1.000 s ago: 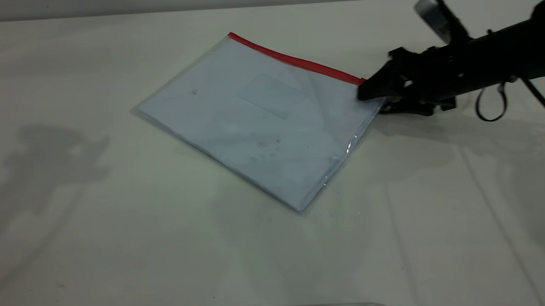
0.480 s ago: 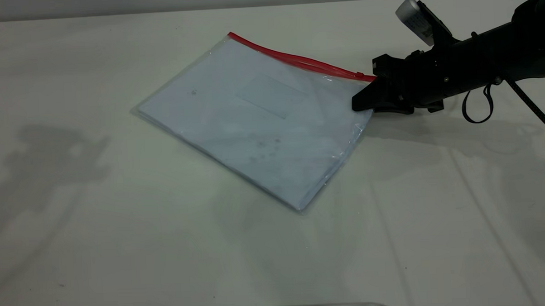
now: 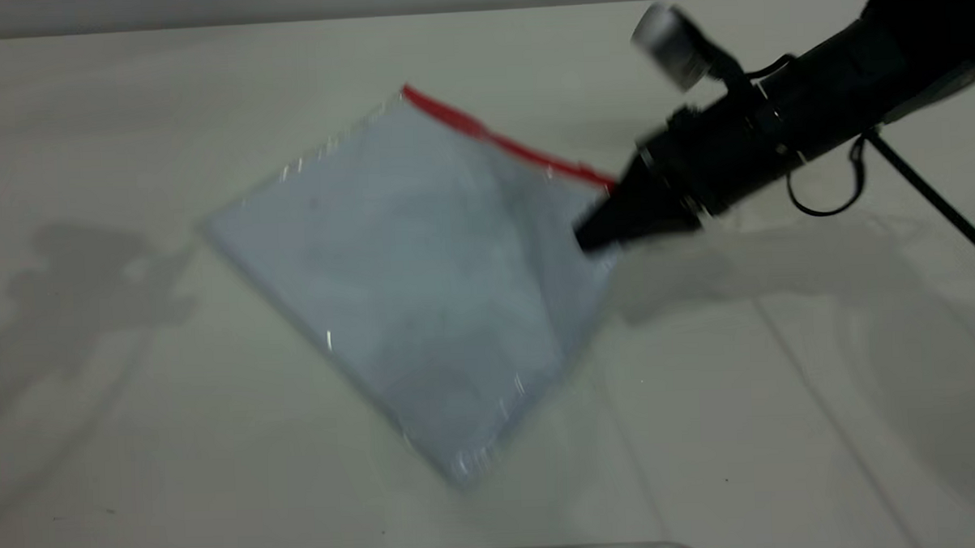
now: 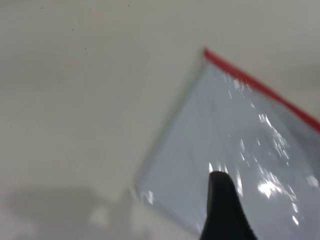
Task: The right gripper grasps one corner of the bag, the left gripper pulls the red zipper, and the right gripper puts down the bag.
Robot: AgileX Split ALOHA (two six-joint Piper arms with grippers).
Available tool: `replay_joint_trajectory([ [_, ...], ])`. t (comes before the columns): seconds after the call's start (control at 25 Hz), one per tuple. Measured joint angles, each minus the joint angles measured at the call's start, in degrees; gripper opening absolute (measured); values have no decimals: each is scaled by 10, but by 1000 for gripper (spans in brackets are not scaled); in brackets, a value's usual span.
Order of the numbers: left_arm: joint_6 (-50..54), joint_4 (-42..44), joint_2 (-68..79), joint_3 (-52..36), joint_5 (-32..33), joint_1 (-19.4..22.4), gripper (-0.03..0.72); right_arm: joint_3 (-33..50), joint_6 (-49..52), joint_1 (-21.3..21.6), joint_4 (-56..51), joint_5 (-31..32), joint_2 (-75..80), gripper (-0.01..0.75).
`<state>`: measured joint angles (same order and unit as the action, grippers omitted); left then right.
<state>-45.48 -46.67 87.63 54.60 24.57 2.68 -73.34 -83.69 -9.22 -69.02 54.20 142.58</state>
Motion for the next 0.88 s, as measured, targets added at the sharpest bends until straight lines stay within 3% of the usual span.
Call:
replay_joint_trajectory([
  [0.16,0,-7,27,1,-2,-3,521,-17,83,32,162,-16,-33,34],
  [0.32,-37,-37,92,31,-7,-40,521,-75,99,49,136,-37,-59,34],
  [0.52,-151,-123,212,140,-1,-106,521,-113,81,-3,64,-26,-67,34],
  [0.68,-248,-198,330,247,60,-141,521,-115,70,-38,57,-25,-67,34],
  [0.88,-306,-214,462,392,187,-167,517,-115,69,-41,55,-25,-67,34],
])
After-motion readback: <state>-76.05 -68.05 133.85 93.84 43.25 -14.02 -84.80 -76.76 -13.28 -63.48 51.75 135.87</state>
